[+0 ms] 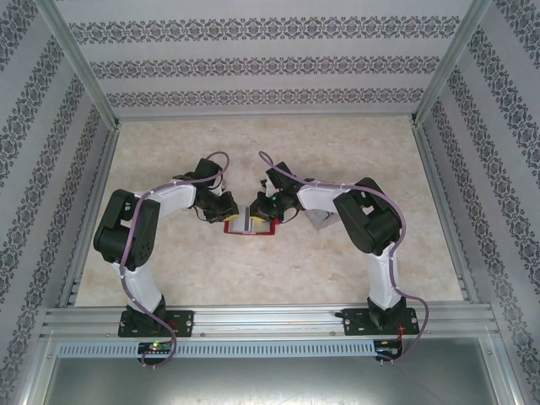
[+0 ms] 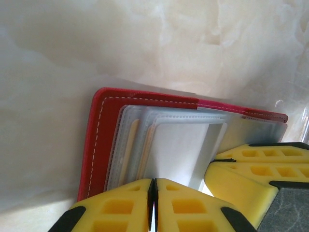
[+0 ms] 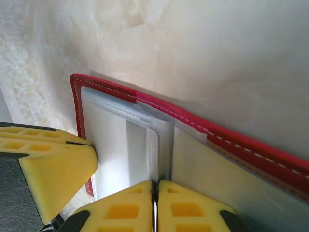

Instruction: Take the credit cards out of the card holder

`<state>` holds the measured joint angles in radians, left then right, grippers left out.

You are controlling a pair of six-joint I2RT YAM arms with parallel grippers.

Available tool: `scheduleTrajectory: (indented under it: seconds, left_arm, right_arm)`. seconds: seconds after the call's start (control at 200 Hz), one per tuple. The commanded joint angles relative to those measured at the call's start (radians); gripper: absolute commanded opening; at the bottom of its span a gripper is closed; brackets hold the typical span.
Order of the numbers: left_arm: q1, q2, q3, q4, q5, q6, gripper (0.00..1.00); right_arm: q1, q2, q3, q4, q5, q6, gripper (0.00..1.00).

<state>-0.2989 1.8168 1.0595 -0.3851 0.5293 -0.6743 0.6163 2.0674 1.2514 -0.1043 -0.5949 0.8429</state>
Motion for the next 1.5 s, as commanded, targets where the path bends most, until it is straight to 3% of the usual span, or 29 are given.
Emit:
scheduleTrajectory:
  seconds: [0.0,0.14,0.42,0.914,1.289,1.494]
  left_arm:
    - [-0.006,0.022,-0.035,-0.052,-0.016,-0.008,0.14]
    - [-0.007,0.0,-0.023,-0.063,-0.012,-0.009,0.16]
    - [-0.006,-0.08,-0.007,-0.074,-0.021,-0.011,0.24]
    - [-0.007,-0.031,-0.021,-0.023,0.034,-0.021,0.16]
    - [-0.008,-0.016,-0.024,0.026,0.102,-0.028,0.24]
    - [-0.008,-0.007,-0.024,0.055,0.149,-0.032,0.22]
  right_arm:
    - [0.009,0.019,-0.015,0.08,-0.029,0.007,0.06]
    - [0.006,-0.007,-0.038,0.078,0.007,-0.003,0.0]
    - [-0.012,-0.054,-0.089,0.074,0.062,-0.03,0.0]
    - [-0.011,-0.074,-0.096,0.049,0.09,-0.06,0.0]
    - [-0.011,-0.055,-0.091,0.049,0.072,-0.053,0.04]
    - [-0.009,-0.038,-0.086,0.049,0.062,-0.05,0.05]
